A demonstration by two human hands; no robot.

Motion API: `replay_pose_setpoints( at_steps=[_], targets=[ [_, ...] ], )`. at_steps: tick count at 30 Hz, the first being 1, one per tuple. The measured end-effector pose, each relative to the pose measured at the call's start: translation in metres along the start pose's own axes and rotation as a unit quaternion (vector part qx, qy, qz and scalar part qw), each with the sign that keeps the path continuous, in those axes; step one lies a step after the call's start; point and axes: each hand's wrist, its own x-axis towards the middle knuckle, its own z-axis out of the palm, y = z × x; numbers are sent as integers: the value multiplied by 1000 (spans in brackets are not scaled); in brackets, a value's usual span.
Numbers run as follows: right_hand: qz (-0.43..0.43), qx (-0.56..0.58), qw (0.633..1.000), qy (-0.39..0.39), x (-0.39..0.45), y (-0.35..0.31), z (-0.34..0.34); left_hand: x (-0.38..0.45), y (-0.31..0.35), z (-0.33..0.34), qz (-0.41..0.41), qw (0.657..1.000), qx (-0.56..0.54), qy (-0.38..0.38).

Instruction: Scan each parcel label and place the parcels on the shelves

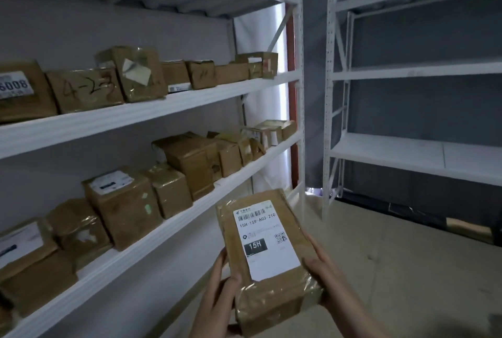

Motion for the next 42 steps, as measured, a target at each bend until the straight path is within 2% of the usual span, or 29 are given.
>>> replay_pose_setpoints(
  at_steps=[9, 14, 20, 27, 33, 39, 42],
  targets=[
    [-32, 44, 998, -21, 126, -45, -63, 150, 54, 47, 44, 998, -14, -49],
    [-51, 44, 997, 40, 172, -67, -102, 209, 81, 88, 45, 993, -30, -100],
    [-57, 46, 991, 115, 241, -90, -137, 281, 106, 126, 45, 990, 9, -132],
    [-112, 4, 989, 92, 369, -125, -199, 411, 147, 181, 77, 980, 64, -171],
    [-119, -7, 989, 92, 494, -191, -250, 525, 215, 232, 115, 974, 97, -169],
    [-98, -19, 994, 35, 607, -262, -270, 606, 266, 247, 162, 961, 145, -172],
    [-66, -9, 998, 15, 661, -282, -268, 629, 278, 247, 241, 939, 217, -113]
  ],
)
